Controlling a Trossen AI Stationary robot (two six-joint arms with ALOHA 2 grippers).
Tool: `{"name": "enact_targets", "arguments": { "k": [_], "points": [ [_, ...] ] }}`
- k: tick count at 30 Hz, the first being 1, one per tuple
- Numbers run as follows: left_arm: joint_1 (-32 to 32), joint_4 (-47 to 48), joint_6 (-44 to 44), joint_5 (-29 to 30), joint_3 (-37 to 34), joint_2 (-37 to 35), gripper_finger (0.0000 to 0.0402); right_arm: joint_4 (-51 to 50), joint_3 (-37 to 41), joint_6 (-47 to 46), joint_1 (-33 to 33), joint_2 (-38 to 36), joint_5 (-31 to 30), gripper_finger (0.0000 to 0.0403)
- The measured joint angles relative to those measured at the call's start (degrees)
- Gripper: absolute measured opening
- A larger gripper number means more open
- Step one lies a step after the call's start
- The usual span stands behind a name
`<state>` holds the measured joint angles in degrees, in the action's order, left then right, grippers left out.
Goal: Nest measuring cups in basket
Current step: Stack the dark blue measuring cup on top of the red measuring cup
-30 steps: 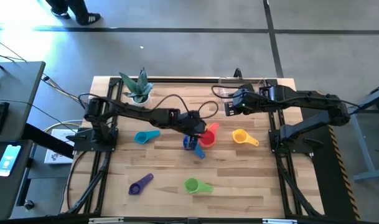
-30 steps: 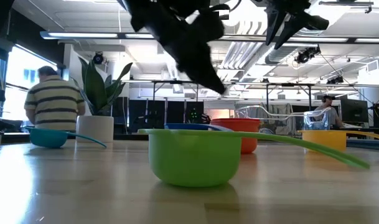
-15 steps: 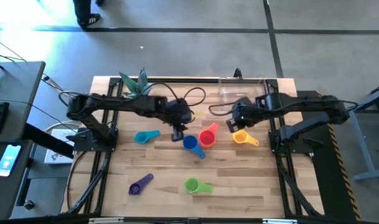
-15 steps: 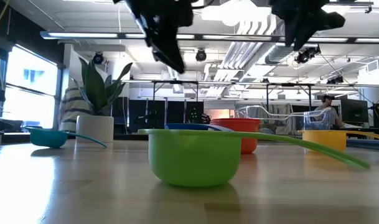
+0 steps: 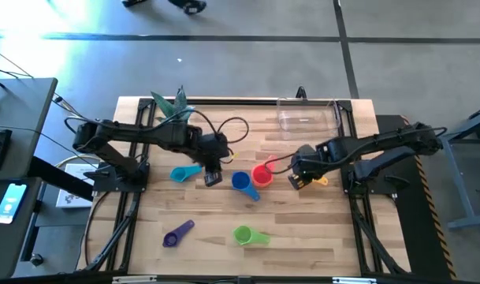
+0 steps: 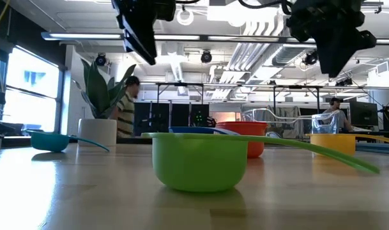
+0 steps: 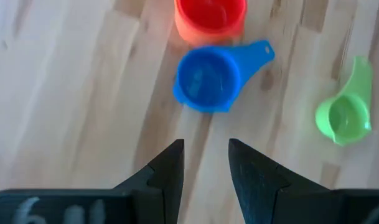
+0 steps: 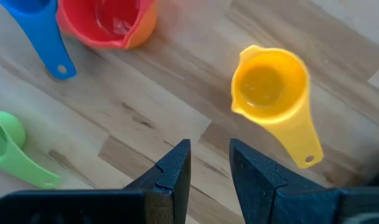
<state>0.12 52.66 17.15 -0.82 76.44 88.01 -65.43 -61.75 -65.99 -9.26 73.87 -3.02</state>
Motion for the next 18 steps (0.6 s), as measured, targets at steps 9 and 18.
{"name": "enact_targets", "arguments": {
  "k": [9, 18],
  "points": [
    [-6.24, 0.45, 9.91, 0.29, -3.86, 0.04, 0.0117, 2.03, 4.08, -0.97, -4.43, 0.0, -0.25, 0.0102],
    [-11.8, -0.3, 21.45, 6.45, -5.31, 0.04, 0.0117, 3.4, 5.51, 0.48, -7.56, 0.0, -1.61, 0.0102]
  ]
}}
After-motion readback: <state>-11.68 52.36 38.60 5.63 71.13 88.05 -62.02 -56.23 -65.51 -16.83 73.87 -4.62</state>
